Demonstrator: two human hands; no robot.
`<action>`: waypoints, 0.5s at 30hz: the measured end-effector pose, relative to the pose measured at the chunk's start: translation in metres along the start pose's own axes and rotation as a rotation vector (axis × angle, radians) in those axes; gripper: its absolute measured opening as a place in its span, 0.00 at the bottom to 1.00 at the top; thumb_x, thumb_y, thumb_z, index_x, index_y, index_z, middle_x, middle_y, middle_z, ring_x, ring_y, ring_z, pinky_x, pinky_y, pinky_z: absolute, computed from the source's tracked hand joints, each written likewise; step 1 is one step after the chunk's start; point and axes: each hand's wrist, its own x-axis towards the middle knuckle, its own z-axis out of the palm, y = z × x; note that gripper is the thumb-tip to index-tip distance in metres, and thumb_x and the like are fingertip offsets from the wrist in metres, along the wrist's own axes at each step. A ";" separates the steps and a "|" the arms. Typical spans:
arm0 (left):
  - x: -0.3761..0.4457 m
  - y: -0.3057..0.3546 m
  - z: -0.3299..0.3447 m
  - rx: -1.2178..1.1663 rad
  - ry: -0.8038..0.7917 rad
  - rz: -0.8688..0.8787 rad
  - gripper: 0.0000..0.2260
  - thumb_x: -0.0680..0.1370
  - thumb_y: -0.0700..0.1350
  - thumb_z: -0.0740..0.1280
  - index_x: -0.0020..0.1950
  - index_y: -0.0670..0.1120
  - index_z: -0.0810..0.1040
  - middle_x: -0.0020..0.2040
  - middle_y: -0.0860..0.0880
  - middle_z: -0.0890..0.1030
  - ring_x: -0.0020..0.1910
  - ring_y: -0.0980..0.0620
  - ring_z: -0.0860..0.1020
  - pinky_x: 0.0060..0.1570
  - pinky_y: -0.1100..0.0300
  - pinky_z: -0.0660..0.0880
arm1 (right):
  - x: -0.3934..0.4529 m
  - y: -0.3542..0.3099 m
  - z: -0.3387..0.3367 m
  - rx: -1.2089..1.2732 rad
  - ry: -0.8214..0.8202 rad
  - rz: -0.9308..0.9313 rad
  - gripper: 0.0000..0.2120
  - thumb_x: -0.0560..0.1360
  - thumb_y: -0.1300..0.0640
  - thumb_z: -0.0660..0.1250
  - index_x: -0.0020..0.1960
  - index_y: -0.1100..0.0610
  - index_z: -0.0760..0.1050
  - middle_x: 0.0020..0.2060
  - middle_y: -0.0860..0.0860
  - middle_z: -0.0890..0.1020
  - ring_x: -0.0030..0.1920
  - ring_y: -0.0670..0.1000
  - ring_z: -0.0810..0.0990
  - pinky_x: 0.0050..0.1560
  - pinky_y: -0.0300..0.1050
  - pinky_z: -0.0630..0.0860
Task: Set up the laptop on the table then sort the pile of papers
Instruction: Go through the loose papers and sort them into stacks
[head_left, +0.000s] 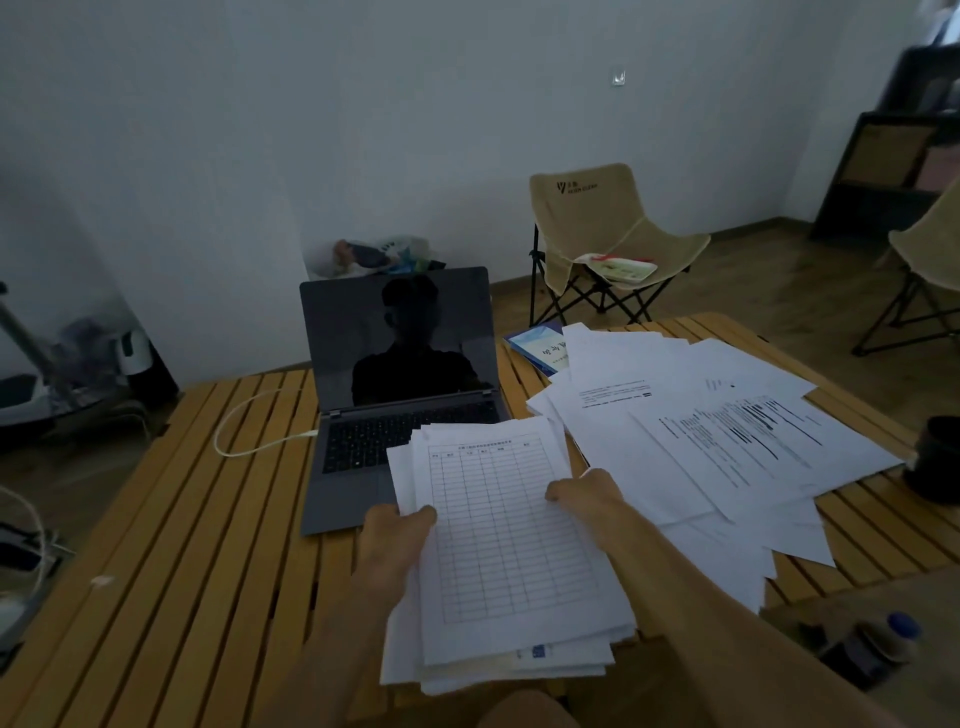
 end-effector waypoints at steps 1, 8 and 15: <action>0.000 0.002 -0.003 -0.018 -0.027 -0.006 0.04 0.74 0.35 0.69 0.39 0.37 0.78 0.43 0.37 0.82 0.41 0.43 0.80 0.37 0.58 0.77 | -0.002 0.000 0.002 -0.036 0.007 -0.028 0.33 0.68 0.54 0.72 0.72 0.54 0.69 0.53 0.52 0.80 0.55 0.55 0.79 0.60 0.52 0.78; -0.008 0.008 -0.003 -0.073 -0.099 0.159 0.14 0.74 0.32 0.69 0.53 0.44 0.68 0.53 0.43 0.77 0.51 0.46 0.79 0.40 0.58 0.77 | -0.005 0.003 -0.008 0.004 -0.038 -0.143 0.25 0.72 0.60 0.73 0.68 0.57 0.74 0.57 0.54 0.82 0.57 0.56 0.81 0.60 0.49 0.78; -0.032 0.057 -0.036 -0.282 -0.242 0.439 0.17 0.76 0.32 0.68 0.61 0.46 0.71 0.55 0.43 0.83 0.52 0.45 0.83 0.49 0.48 0.81 | -0.030 -0.011 -0.036 0.511 -0.332 -0.290 0.32 0.69 0.50 0.80 0.67 0.58 0.72 0.57 0.55 0.84 0.56 0.55 0.84 0.56 0.52 0.81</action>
